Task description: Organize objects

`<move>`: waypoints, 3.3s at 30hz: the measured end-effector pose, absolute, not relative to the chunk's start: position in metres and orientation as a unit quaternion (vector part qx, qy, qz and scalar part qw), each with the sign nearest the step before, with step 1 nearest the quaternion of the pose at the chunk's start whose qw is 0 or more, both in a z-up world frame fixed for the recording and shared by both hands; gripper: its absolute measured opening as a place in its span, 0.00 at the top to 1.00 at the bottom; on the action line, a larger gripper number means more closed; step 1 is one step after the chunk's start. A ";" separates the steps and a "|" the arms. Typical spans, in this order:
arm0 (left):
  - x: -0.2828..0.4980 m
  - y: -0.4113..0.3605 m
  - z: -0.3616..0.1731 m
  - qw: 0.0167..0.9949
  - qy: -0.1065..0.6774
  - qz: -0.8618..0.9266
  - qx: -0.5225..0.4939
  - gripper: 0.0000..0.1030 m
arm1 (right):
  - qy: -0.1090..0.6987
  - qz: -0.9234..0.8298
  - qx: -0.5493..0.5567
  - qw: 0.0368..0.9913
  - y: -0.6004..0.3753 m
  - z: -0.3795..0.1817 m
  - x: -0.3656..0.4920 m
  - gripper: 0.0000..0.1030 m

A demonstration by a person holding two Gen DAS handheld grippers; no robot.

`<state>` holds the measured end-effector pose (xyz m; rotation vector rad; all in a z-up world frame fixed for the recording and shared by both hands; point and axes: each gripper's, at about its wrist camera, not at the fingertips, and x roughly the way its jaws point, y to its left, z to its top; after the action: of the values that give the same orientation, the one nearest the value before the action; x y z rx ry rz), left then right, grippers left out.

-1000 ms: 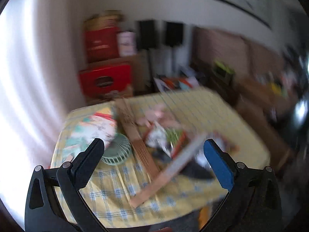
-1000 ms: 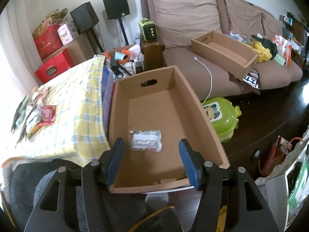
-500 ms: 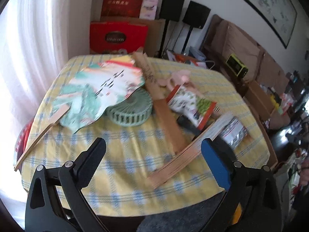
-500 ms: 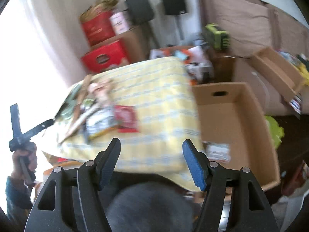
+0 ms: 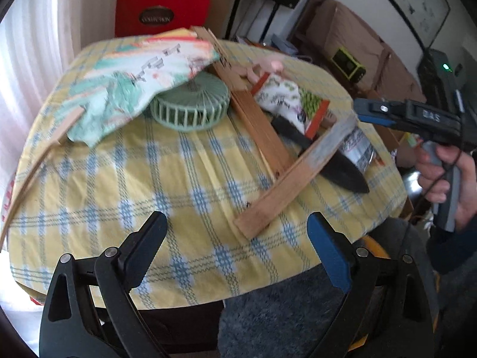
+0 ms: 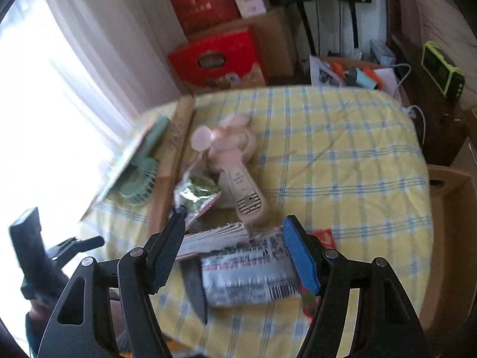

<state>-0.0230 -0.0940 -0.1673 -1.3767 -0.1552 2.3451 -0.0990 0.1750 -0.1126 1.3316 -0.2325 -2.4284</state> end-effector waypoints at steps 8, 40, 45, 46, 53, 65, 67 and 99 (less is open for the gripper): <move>-0.023 -0.094 -0.165 0.216 -0.071 0.848 -0.478 0.12 | -0.076 -0.858 0.477 0.175 0.166 -0.132 -0.100 0.35; -0.017 -0.083 -0.166 0.294 -0.067 0.830 -0.470 0.87 | -0.091 -0.837 0.492 0.221 0.163 -0.135 -0.109 0.49; -0.018 -0.083 -0.167 0.294 -0.068 0.830 -0.469 0.86 | -0.083 -0.827 0.494 0.255 0.144 -0.143 -0.112 0.55; -0.019 -0.083 -0.167 0.293 -0.070 0.830 -0.469 0.84 | -0.078 -0.827 0.496 0.253 0.142 -0.145 -0.114 0.56; -0.020 -0.083 -0.168 0.293 -0.074 0.831 -0.467 0.82 | -0.084 -0.828 0.495 0.249 0.148 -0.151 -0.113 0.74; -0.021 -0.086 -0.164 0.298 -0.086 0.833 -0.457 0.54 | -0.086 -0.851 0.459 0.241 0.167 -0.108 -0.052 0.82; -0.021 -0.083 -0.163 0.307 -0.086 0.828 -0.461 0.55 | -0.102 -0.850 0.458 0.239 0.176 -0.108 -0.038 0.83; 0.021 -0.035 -0.155 0.313 0.163 0.809 -0.470 0.70 | -0.116 -0.849 0.485 0.175 0.207 -0.133 -0.023 0.83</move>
<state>0.0214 -0.0354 -0.1555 -1.2399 0.4300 2.1329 -0.0225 0.2067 -0.1326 1.3731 -0.3299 -2.4055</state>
